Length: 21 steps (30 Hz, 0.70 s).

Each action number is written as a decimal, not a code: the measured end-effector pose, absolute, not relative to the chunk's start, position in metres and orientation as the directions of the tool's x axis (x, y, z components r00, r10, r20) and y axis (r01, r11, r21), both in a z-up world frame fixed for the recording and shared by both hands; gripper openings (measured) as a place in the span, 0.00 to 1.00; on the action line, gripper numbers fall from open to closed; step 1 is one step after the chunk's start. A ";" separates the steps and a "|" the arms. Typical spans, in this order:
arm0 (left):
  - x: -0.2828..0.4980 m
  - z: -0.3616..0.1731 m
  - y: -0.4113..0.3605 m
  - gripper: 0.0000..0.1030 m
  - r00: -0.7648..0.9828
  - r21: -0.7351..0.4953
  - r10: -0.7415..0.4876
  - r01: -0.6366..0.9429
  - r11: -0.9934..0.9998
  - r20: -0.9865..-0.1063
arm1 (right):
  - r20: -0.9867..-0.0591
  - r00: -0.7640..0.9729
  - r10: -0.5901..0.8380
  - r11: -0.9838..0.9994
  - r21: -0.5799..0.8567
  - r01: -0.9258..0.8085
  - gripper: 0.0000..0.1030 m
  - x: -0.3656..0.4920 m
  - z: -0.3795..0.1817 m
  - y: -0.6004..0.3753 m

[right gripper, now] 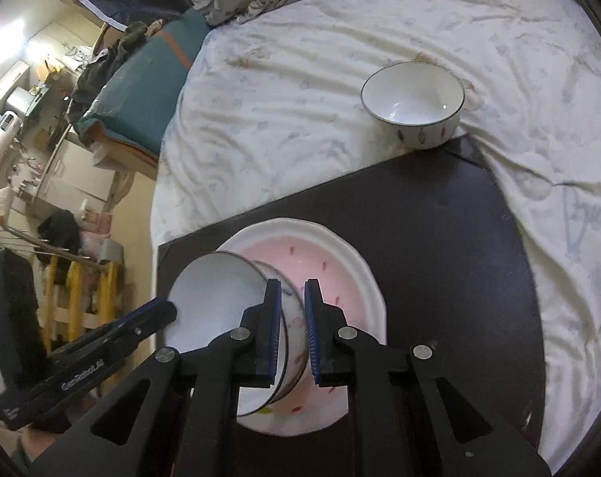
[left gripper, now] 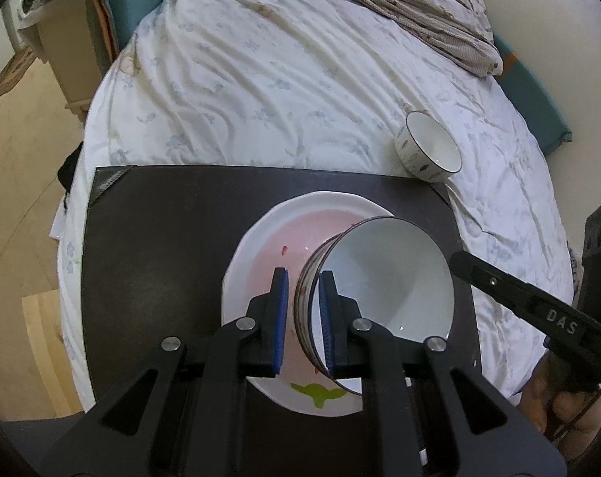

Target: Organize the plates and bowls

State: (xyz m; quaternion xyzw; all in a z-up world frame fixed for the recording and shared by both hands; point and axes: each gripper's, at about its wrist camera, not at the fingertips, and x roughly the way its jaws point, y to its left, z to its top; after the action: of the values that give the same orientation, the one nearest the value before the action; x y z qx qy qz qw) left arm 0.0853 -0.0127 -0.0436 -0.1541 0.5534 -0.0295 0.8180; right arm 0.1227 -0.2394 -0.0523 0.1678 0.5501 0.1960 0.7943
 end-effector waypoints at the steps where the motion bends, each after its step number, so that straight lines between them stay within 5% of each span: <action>1: 0.087 -0.045 -0.015 0.12 0.381 -0.282 -0.218 -0.119 0.952 -0.899 | -0.810 0.323 0.489 0.870 0.478 -0.118 0.14 0.125 -0.053 -0.240; 21: 0.092 -0.042 -0.014 0.13 0.402 -0.267 -0.199 -0.120 0.956 -0.894 | -0.798 0.327 0.507 0.857 0.505 -0.098 0.14 0.126 -0.057 -0.244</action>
State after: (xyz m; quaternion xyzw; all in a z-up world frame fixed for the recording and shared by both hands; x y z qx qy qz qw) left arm 0.0918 -0.0144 -0.0423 -0.1461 0.5464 -0.0239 0.8243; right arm 0.1256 -0.2441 -0.0574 0.1869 0.5480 0.1908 0.7927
